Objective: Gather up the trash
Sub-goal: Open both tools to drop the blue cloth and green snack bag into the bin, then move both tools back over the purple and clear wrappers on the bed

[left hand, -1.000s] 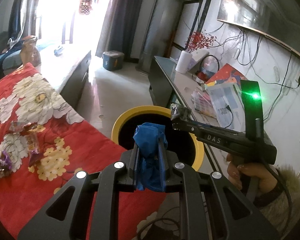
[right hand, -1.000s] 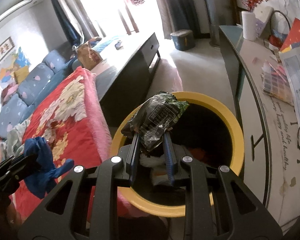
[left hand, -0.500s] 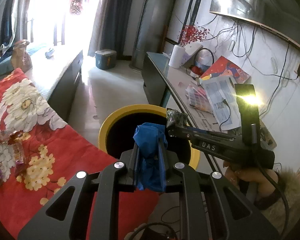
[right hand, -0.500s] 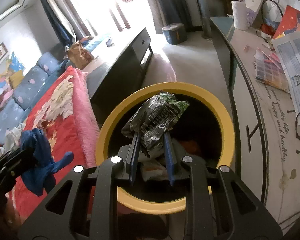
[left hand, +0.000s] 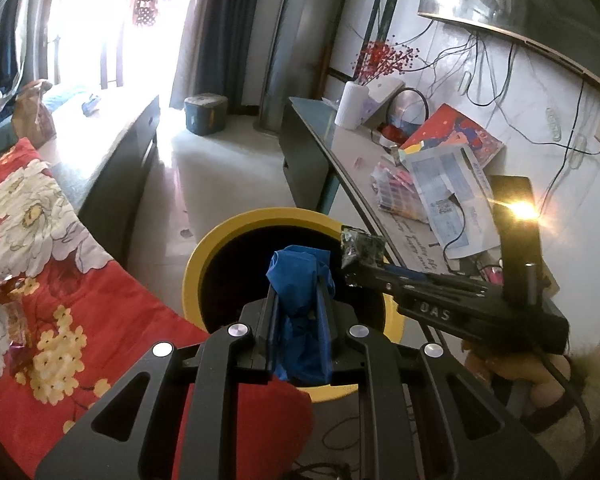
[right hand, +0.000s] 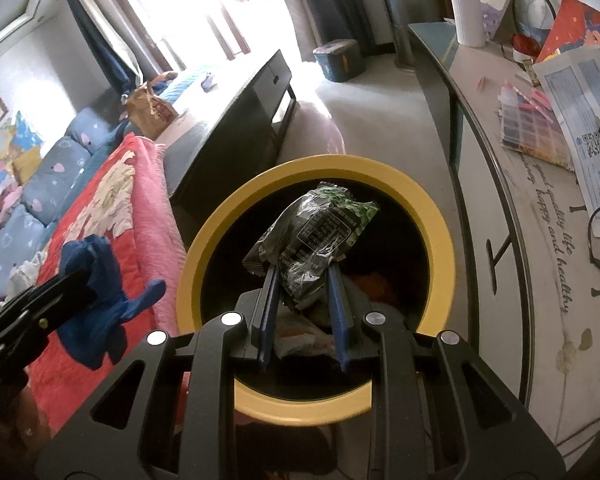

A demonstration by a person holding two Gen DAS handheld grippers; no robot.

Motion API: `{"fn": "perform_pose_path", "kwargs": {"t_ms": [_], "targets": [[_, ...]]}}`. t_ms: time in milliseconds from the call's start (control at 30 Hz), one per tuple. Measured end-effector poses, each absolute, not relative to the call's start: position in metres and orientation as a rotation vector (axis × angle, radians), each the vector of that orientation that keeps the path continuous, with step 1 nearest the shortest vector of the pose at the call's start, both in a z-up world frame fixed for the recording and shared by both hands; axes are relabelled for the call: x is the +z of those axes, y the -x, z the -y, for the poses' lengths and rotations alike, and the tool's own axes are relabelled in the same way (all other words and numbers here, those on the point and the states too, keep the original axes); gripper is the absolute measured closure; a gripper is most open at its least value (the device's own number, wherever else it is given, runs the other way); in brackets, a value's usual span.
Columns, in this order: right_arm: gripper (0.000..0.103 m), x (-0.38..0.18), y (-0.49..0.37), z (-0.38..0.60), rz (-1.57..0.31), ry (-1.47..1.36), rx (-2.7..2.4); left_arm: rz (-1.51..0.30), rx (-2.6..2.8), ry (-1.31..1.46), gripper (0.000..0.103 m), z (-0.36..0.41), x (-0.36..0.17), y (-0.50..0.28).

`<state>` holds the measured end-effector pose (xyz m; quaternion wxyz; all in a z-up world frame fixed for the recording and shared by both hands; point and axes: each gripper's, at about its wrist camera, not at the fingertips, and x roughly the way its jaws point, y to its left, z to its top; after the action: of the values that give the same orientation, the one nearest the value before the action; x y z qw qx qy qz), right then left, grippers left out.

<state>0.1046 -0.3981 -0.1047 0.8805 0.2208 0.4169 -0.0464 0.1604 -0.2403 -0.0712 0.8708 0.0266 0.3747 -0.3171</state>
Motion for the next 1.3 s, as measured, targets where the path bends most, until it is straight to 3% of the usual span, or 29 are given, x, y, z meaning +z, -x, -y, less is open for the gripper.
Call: {"fn": "perform_pose_path", "kwargs": {"t_ms": [467,500,567,633,733,800,833,900,1300], "targets": [[0.081,-0.103,-0.103,0.401,-0.872,-0.481,-0.1,-0.826,-0.634,-0.036,0.084,0.253,-0.086,-0.189],[0.08,-0.104,-0.103,0.402,-0.871,-0.484,-0.1,-0.828,-0.631,-0.034,0.08,0.252,-0.087,-0.189],[0.071,-0.102,-0.102,0.403,-0.866,-0.484,-0.107,-0.827,-0.622,-0.033,0.063,0.25,-0.089,-0.187],[0.07,-0.099,-0.099,0.404,-0.855,-0.481,-0.117,-0.823,-0.615,-0.027,0.044,0.248,-0.089,-0.186],[0.064,-0.096,-0.098,0.406,-0.844,-0.481,-0.13,-0.811,-0.6,-0.016,0.034,0.242,-0.084,-0.183],[0.059,-0.093,-0.097,0.406,-0.83,-0.482,-0.136,-0.799,-0.592,-0.009,0.016,0.239,-0.082,-0.181],[0.058,-0.09,-0.096,0.405,-0.824,-0.474,-0.14,-0.794,-0.587,-0.004,0.012,0.236,-0.08,-0.179],[0.054,-0.086,-0.095,0.404,-0.814,-0.462,-0.146,-0.787,-0.581,0.002,0.008,0.232,-0.077,-0.178],[0.039,-0.068,-0.091,0.389,-0.755,-0.391,-0.14,-0.739,-0.544,0.045,0.007,0.205,-0.062,-0.159]]}}
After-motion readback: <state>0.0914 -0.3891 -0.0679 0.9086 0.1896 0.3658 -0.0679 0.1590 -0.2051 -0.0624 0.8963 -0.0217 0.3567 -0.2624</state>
